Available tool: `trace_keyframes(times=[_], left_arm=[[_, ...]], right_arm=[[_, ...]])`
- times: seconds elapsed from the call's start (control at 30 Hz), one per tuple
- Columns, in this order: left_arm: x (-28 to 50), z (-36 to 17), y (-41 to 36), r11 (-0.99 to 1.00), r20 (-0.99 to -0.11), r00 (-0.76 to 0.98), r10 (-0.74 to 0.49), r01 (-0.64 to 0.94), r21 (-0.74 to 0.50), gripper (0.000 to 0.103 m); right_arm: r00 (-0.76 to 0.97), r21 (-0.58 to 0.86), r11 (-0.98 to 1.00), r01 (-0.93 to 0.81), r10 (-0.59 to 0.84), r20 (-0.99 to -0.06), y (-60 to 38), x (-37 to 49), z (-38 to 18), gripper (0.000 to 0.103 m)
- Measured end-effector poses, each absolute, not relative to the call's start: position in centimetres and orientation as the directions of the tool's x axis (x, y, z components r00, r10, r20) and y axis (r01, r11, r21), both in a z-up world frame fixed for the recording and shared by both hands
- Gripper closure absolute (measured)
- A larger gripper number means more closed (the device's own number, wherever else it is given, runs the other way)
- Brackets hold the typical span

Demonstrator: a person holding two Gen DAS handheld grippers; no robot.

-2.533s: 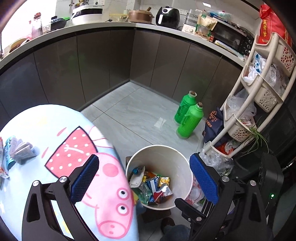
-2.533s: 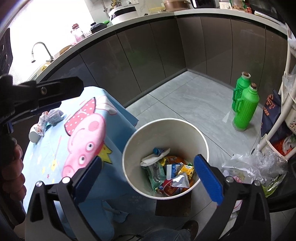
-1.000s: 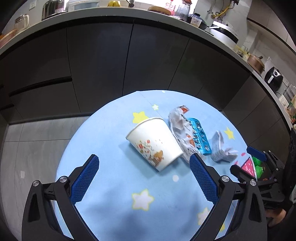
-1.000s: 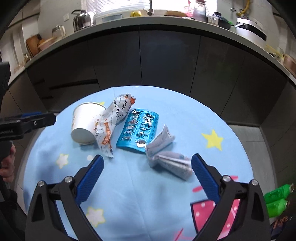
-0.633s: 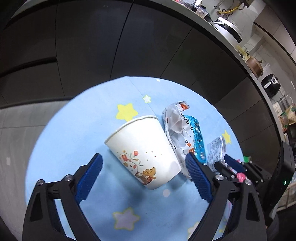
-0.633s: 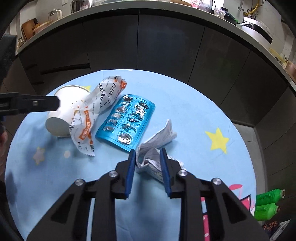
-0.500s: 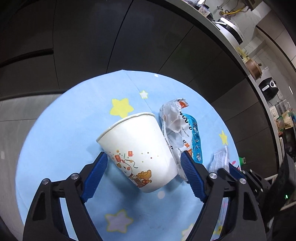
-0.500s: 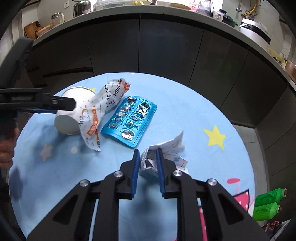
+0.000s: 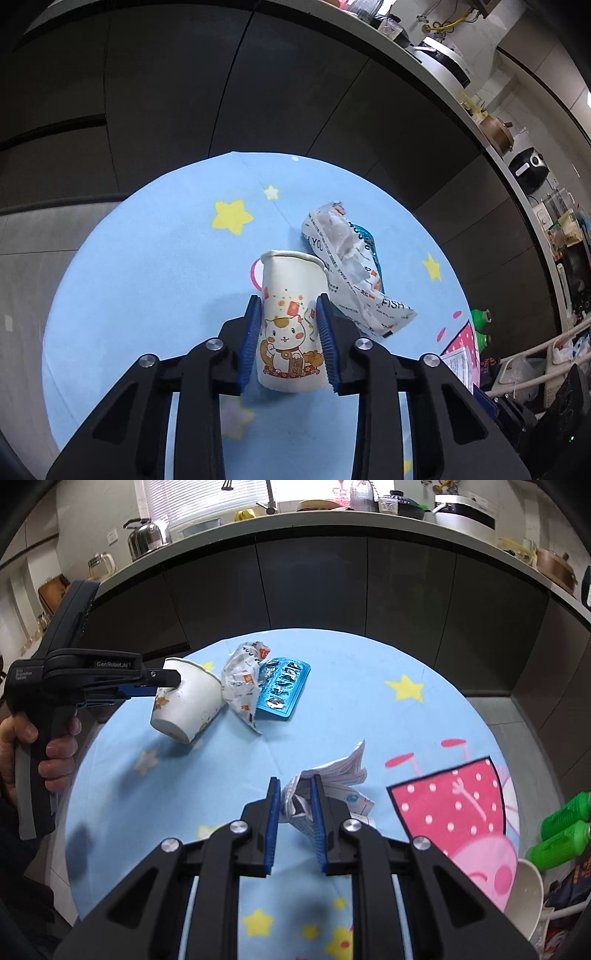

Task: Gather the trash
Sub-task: 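Carry the paper cup and folded paper over the bin and release both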

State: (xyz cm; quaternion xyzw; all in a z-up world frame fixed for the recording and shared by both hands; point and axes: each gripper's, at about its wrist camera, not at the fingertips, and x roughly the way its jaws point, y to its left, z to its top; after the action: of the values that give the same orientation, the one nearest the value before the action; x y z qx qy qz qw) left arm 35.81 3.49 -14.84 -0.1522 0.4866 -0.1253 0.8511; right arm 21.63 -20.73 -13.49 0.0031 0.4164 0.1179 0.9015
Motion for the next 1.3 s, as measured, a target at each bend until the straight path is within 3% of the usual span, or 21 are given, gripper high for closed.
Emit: trace_keyframes(times=[0.33, 0.7, 1.3], left_arm=[[27.9, -9.4, 2.0, 0.924, -0.725, 0.573, -0.382, 0.208, -0.321, 0.081], [19.7, -2.9, -4.0, 0.848, -0.611, 0.594, -0.523, 0.432, -0.306, 0.081], [17.4, -4.1, -21.3, 0.674, -0.618, 0.394, -0.68, 0.667, -0.317, 0.081]], right_arm=[[0.679, 0.169, 0.969, -0.18, 0.247, -0.691, -22.1, 16.0, -10.5, 0.085], [0.753, 0.184, 0.978, -0.099, 0.194, -0.629, -26.5, 10.1, -8.0, 0.085], [0.785, 0.269, 0.946, 0.184, 0.024, -0.62, -39.6, 4.3, -10.8, 0.085]])
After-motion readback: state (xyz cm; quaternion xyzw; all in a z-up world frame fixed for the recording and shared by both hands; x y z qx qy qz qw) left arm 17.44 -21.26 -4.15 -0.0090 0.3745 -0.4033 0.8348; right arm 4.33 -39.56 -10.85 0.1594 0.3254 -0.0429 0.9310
